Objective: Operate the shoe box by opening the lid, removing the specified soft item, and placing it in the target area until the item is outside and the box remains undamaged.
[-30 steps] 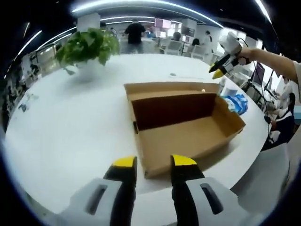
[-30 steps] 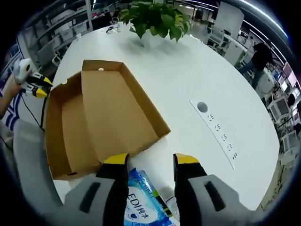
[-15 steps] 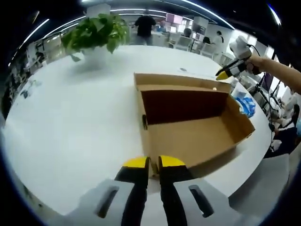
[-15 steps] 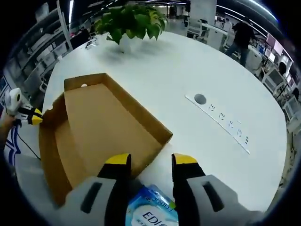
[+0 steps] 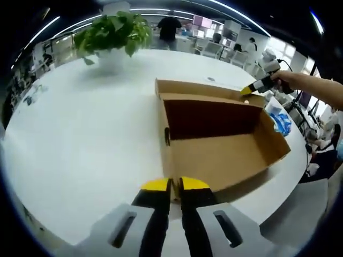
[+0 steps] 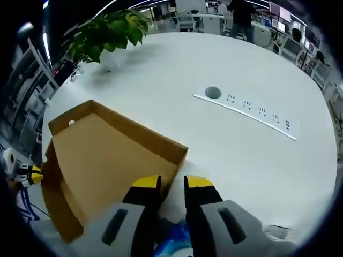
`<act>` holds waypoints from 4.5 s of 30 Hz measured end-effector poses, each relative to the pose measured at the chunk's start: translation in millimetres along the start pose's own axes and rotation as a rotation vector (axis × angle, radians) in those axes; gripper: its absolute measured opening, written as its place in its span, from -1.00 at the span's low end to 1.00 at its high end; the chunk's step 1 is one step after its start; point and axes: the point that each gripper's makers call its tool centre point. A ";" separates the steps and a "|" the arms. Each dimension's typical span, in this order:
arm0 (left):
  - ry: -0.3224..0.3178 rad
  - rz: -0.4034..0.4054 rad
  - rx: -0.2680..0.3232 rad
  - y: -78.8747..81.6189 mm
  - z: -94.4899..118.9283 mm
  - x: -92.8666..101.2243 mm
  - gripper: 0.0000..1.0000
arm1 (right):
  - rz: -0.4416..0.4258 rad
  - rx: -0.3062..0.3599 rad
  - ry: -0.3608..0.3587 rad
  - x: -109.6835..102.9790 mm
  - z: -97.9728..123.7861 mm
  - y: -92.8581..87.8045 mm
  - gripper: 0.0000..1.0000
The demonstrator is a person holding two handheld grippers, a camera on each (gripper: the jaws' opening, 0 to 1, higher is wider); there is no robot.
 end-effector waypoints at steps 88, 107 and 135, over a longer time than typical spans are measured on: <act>-0.009 0.006 -0.002 -0.1 1.5 1.7 -0.95 | 0.101 0.327 0.025 -42.2 107.8 51.1 -1.00; -0.012 0.019 0.013 0.5 1.9 1.5 -0.95 | 0.200 0.420 0.008 -62.8 141.0 43.2 -1.00; -0.019 0.005 0.050 0.9 2.4 1.3 -0.94 | 0.214 0.521 -0.011 -89.9 177.0 12.5 -1.00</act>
Point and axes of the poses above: the point that each gripper's makers call its tool centre point, and the gripper's own axes: z roughly backward along the fingers, x roughly to its right, y roughly out of its top, and after that the axes turned 12 degrees about x, right-handed
